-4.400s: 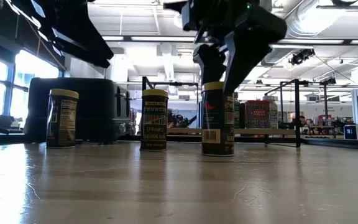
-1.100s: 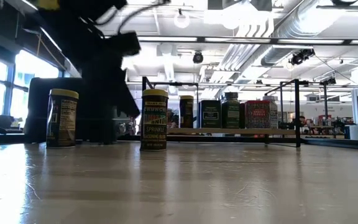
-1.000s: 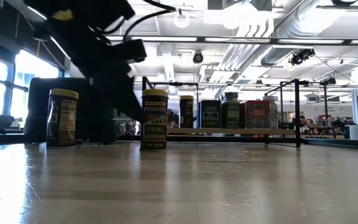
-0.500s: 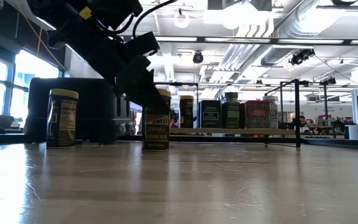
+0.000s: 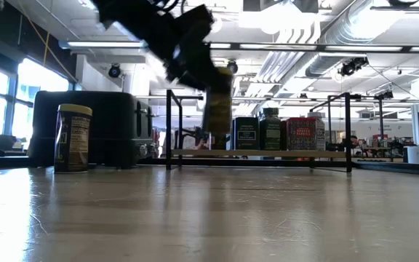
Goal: Shelf spices
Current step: Put the right yellow seasoning bottle on the shelf aligned with the other seasoning bottle
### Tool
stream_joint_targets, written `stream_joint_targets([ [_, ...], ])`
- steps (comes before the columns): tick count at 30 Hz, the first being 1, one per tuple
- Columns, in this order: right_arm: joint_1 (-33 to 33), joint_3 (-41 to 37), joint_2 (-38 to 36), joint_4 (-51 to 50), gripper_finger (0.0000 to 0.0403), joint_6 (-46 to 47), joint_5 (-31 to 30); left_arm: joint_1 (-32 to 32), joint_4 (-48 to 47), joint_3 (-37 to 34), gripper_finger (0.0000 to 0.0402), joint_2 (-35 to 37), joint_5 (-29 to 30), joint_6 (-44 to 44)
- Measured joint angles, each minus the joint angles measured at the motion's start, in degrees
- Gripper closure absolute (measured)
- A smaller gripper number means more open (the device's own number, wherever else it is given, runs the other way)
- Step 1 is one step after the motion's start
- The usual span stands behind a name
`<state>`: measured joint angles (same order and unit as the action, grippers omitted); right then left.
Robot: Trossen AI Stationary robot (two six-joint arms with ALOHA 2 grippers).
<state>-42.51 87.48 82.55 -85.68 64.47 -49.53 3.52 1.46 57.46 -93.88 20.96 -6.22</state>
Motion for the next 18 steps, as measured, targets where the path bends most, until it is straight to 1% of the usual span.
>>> stream_joint_targets([
  [3,0.0,-2.5,-0.6,2.2,0.0139,-0.3,0.0,-5.2,-4.6,5.3,0.0206,-0.2,-1.2,3.6],
  [5,0.0,-3.1,-0.6,2.7,0.0139,-0.3,-0.1,-9.6,-5.3,7.6,0.0206,-0.8,-3.1,5.5],
  [8,0.0,-3.3,-0.6,2.9,0.0139,-0.4,-1.0,-16.5,-5.1,10.1,0.0206,-2.5,-8.8,6.3],
  [11,0.0,-3.3,-0.6,3.0,0.0139,-0.4,-1.2,-22.0,-4.6,11.7,0.0206,-5.5,-13.6,6.0],
  [14,0.0,-3.3,-0.6,3.3,0.0139,-1.2,-1.2,-25.2,-4.5,13.1,0.0206,-8.7,-15.6,5.9],
  [18,0.0,-3.3,-0.6,4.1,0.0139,-1.7,-1.2,-26.9,-3.3,14.0,0.0201,-10.8,-15.8,5.9],
])
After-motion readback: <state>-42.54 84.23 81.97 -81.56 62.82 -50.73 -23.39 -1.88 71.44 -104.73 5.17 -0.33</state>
